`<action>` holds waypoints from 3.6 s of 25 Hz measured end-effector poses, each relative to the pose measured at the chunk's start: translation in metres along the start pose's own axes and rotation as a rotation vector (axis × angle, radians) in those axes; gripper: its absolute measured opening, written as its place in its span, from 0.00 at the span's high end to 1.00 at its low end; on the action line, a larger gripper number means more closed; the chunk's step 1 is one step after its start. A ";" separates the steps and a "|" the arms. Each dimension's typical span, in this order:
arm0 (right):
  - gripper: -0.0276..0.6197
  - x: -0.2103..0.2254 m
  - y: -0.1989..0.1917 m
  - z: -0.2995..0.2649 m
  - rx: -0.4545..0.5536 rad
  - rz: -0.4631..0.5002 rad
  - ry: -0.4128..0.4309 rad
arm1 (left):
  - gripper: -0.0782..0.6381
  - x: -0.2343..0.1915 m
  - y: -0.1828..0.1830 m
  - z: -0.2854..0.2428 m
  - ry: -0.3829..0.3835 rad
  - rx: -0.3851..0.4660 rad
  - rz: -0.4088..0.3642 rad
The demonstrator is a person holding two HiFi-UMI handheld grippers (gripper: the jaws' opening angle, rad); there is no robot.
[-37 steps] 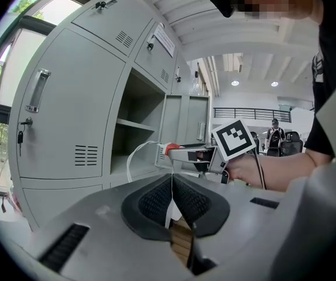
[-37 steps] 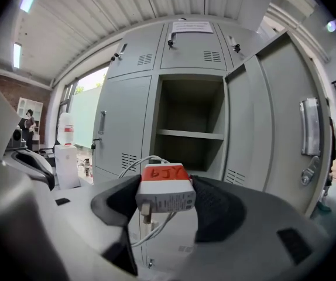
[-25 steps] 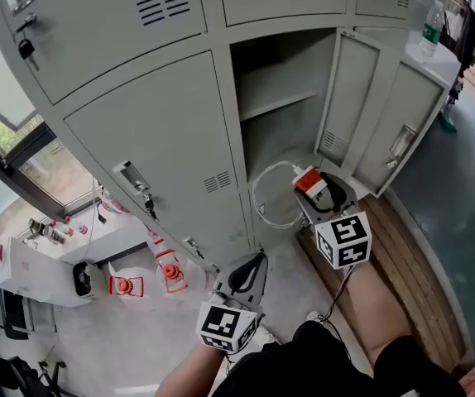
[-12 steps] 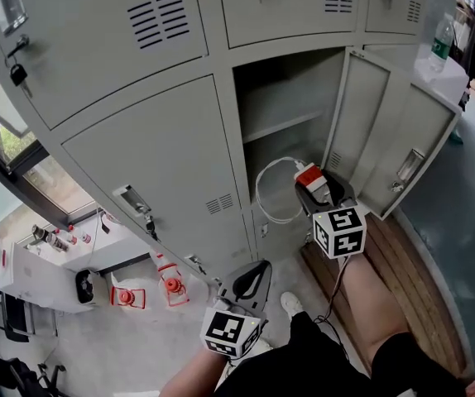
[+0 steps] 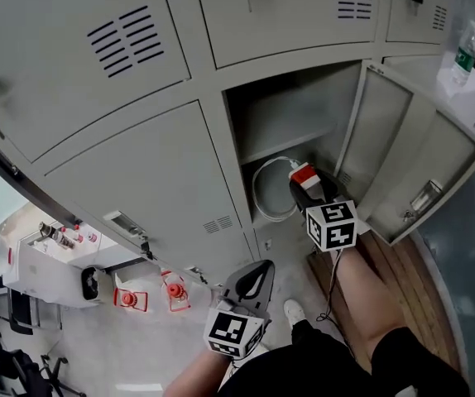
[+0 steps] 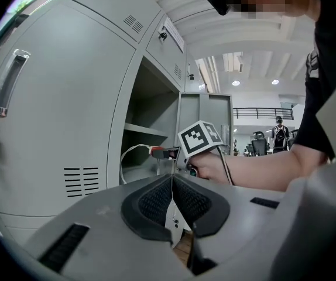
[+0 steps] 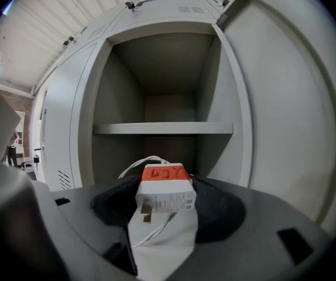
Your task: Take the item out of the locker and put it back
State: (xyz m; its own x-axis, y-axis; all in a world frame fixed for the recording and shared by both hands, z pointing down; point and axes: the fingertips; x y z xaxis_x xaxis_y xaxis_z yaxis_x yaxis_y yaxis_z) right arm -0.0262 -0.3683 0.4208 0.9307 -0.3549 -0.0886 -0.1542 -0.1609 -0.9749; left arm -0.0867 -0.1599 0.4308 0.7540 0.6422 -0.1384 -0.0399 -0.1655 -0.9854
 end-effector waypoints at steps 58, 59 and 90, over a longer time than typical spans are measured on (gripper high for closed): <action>0.43 -0.041 -0.087 -0.141 -0.314 0.283 0.197 | 0.87 -0.055 0.000 -0.025 0.141 -0.002 0.022; 0.43 -0.041 -0.086 -0.141 -0.313 0.280 0.197 | 0.87 -0.055 0.000 -0.025 0.142 -0.002 0.020; 0.88 -0.053 -0.015 0.077 0.003 0.097 -0.002 | 0.87 0.024 -0.010 0.071 -0.036 0.011 -0.006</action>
State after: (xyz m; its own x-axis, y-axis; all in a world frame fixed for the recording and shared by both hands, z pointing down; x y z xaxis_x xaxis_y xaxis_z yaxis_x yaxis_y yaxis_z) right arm -0.0478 -0.2766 0.4245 0.9121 -0.3670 -0.1829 -0.2424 -0.1227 -0.9624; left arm -0.1152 -0.0900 0.4302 0.7304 0.6695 -0.1354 -0.0428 -0.1529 -0.9873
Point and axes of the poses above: the fingertips, and each gripper's own axes: z backward along the fingers, x to its right, y out of its top, and after that the axes turned 13 degrees about -y, right-handed
